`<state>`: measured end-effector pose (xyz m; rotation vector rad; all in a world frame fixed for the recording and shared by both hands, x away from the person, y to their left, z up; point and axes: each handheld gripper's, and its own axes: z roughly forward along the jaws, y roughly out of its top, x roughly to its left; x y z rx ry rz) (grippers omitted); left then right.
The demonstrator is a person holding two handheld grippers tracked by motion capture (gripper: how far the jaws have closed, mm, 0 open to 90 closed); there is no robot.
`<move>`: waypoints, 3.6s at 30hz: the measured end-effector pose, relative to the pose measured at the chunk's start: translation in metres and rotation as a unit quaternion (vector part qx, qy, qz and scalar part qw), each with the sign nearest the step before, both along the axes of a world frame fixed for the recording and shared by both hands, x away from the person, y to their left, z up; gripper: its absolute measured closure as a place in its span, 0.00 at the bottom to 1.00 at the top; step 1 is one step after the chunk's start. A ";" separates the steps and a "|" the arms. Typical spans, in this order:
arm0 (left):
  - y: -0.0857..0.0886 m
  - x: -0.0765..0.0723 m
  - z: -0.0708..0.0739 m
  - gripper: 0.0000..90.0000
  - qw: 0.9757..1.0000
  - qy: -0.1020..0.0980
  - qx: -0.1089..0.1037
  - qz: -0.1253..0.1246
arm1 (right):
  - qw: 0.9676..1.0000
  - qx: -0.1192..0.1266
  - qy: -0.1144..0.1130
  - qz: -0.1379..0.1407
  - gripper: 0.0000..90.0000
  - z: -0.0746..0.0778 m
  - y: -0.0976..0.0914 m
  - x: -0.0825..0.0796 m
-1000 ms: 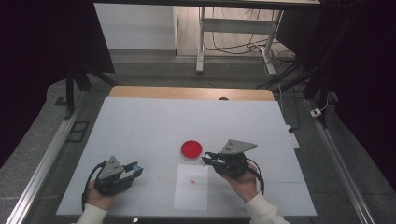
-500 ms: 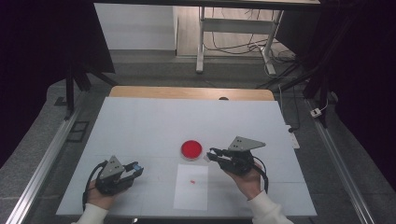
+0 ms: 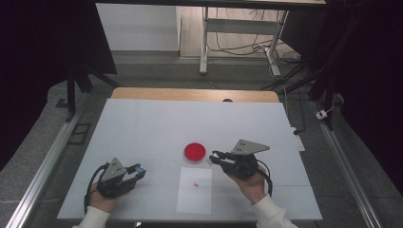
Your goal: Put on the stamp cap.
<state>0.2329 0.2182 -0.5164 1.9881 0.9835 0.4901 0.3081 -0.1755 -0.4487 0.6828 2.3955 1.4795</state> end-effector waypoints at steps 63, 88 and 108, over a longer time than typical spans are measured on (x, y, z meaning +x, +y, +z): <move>-0.089 0.029 0.007 0.72 0.996 -0.017 0.024 -0.086 | 1.000 0.005 -0.013 -0.004 0.84 0.001 0.005 -0.004; -0.134 0.043 0.005 0.72 0.992 -0.019 0.033 -0.118 | 1.000 0.008 -0.011 -0.003 0.84 0.001 0.005 -0.004; -0.160 0.046 0.001 0.72 0.990 -0.030 0.047 -0.129 | 1.000 0.015 0.009 -0.007 0.84 -0.005 0.019 -0.009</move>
